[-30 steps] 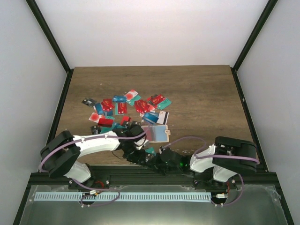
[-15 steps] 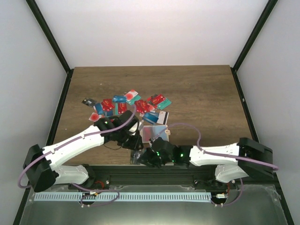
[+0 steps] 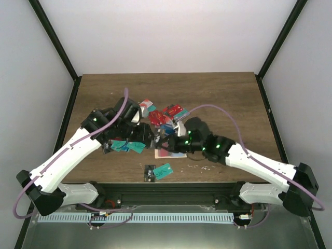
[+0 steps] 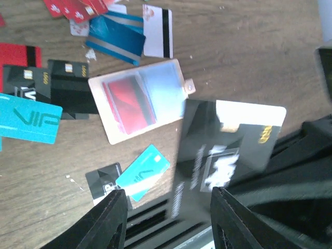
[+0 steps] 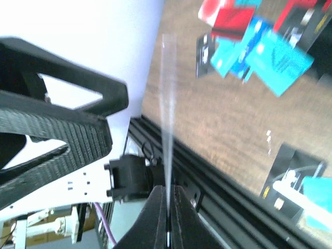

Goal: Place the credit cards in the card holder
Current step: Pick up the credit card from the center of the board, then insert the credit card into the card holder.

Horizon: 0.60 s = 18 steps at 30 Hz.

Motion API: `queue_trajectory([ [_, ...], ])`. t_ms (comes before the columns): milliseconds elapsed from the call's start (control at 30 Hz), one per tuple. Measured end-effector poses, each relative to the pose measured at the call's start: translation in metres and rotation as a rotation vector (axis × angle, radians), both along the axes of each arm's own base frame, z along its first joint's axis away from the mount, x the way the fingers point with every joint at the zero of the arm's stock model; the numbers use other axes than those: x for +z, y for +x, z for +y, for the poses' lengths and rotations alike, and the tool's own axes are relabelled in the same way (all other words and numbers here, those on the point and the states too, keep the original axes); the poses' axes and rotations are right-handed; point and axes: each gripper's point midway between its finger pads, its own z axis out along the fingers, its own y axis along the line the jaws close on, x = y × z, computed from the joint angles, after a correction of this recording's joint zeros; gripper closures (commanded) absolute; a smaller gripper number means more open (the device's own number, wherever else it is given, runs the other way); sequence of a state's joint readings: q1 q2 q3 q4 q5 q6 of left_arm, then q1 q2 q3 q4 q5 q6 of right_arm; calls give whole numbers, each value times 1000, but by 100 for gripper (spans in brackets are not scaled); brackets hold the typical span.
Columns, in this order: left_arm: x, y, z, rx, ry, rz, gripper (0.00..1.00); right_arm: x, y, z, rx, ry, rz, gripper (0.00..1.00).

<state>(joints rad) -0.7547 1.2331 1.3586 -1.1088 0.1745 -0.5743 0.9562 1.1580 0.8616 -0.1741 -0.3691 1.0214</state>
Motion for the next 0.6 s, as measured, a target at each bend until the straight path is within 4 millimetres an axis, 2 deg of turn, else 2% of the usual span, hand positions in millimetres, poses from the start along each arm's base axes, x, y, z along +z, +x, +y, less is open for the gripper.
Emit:
queue_trajectory([
  [167,14,15,-2,25,-12,-19,49,22,44,-40,-28,27,-81,99],
  [267,22,19,-13,2,-55,-23,48,26,57,-59,-22,43,-96,99],
  [400,35,23,-33,-52,-154,-36,48,34,61,-74,19,90,-101,99],
  [600,60,31,-56,-133,-329,-71,48,39,45,-86,115,192,-109,99],
])
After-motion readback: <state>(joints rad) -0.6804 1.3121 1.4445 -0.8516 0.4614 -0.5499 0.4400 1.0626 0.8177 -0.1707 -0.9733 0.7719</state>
